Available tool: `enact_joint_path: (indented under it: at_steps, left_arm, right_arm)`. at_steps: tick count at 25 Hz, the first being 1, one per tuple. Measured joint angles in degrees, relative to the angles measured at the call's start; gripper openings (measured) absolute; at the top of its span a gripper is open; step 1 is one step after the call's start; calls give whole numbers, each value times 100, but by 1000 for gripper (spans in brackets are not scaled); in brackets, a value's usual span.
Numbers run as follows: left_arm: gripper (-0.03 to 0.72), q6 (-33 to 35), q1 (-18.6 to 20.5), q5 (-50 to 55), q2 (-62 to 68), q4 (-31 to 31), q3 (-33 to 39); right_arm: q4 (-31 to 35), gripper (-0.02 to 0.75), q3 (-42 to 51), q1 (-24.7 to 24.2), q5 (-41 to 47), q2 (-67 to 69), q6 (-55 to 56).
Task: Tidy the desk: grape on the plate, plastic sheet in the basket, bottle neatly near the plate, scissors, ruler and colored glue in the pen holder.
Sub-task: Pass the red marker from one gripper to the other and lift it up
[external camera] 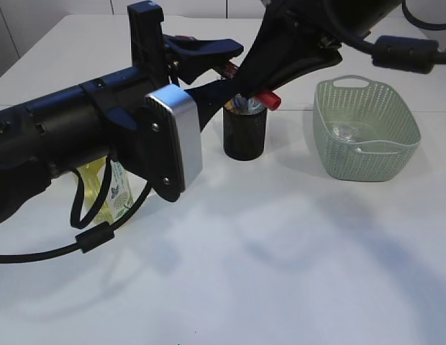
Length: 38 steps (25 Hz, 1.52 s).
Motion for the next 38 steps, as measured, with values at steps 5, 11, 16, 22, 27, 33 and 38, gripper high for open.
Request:
enact_joint_path:
  at_steps: [5,11,16,22,27,33,38]
  left_arm:
    - [167,0,0,-20,0,-137,0]
    - [110,0,0,-14,0,-281,0]
    - [78,0,0,-14,7,-328,0]
    - [73,0,0,106,7,-442,0]
    - [70,-24,0,305,36,-585,0]
    - [69,-93,0,327,36,-864,0]
    - [69,-179,0,528,36,-927,0]
  right_arm:
    - [0,132,0,0,9,0,0]
    - [-19,132,0,0,9,0,0]
    - [-35,132,0,0,9,0,0]
    - [-84,193,0,0,9,0,0]
    - [-320,375,0,0,9,0,0]
    - [-621,430,-170,0,9,0,-36]
    - [-940,435,-583,0,13,0,-13]
